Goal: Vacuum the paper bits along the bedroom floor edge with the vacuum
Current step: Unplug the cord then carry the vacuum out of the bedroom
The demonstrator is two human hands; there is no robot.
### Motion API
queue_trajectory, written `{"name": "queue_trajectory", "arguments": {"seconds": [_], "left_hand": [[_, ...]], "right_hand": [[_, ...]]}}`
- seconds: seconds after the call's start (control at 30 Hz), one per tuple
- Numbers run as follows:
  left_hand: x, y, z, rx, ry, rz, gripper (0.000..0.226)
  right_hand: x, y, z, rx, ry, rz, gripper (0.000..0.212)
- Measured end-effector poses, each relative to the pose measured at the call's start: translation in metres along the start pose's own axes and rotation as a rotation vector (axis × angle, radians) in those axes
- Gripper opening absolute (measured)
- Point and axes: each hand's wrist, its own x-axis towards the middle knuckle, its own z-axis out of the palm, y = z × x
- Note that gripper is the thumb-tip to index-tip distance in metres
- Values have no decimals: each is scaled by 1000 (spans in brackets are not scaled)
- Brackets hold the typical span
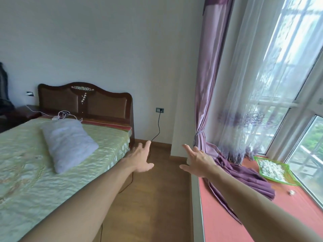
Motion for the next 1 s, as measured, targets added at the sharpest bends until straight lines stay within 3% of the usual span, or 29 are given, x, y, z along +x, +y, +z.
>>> {"name": "queue_trajectory", "arguments": {"seconds": [0.43,1.0], "left_hand": [[70,-23,-36,57,-4,19,87],[311,-128,-67,101,-15,71,89]], "right_hand": [[81,0,-33,-17,44,-15,82],[320,12,-39,-85,45,4,83]]}}
